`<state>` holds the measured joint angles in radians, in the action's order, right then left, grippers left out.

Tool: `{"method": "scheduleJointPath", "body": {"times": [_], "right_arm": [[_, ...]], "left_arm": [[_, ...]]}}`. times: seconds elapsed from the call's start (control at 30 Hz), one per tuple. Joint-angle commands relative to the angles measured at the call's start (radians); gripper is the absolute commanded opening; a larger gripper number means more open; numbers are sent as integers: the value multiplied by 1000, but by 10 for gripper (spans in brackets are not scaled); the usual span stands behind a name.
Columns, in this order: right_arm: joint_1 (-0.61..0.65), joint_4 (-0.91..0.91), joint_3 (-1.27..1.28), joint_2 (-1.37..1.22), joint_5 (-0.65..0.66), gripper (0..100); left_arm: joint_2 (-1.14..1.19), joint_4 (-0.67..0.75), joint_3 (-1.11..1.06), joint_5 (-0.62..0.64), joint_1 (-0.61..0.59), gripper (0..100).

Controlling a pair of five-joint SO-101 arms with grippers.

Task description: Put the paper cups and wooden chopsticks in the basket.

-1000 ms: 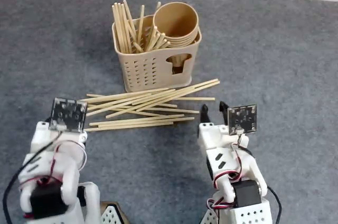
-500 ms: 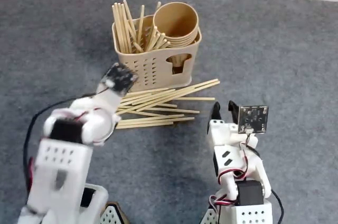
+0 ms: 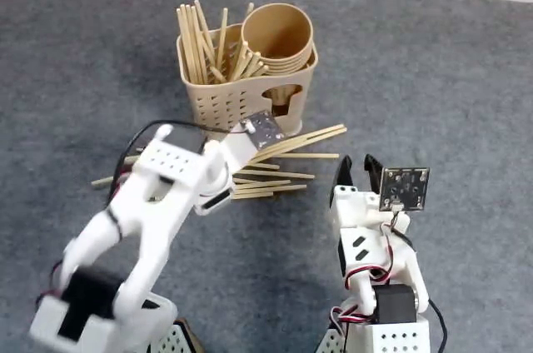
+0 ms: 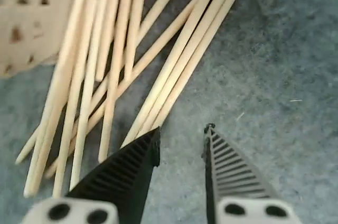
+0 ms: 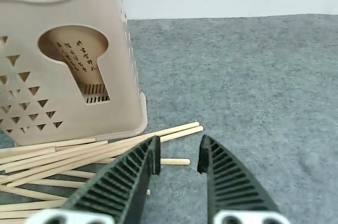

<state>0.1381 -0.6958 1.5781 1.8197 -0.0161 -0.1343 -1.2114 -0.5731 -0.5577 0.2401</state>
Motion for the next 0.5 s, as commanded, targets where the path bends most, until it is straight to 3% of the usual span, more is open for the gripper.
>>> {"method": "scheduleJointPath", "body": {"times": [0.0, 0.47], "right_arm": [[-8, 25, -4, 5, 17, 124], [-5, 27, -7, 5, 17, 124]], "left_arm": [[107, 14, 107, -44, 18, 121], [390, 15, 259, -69, 21, 101]]}}
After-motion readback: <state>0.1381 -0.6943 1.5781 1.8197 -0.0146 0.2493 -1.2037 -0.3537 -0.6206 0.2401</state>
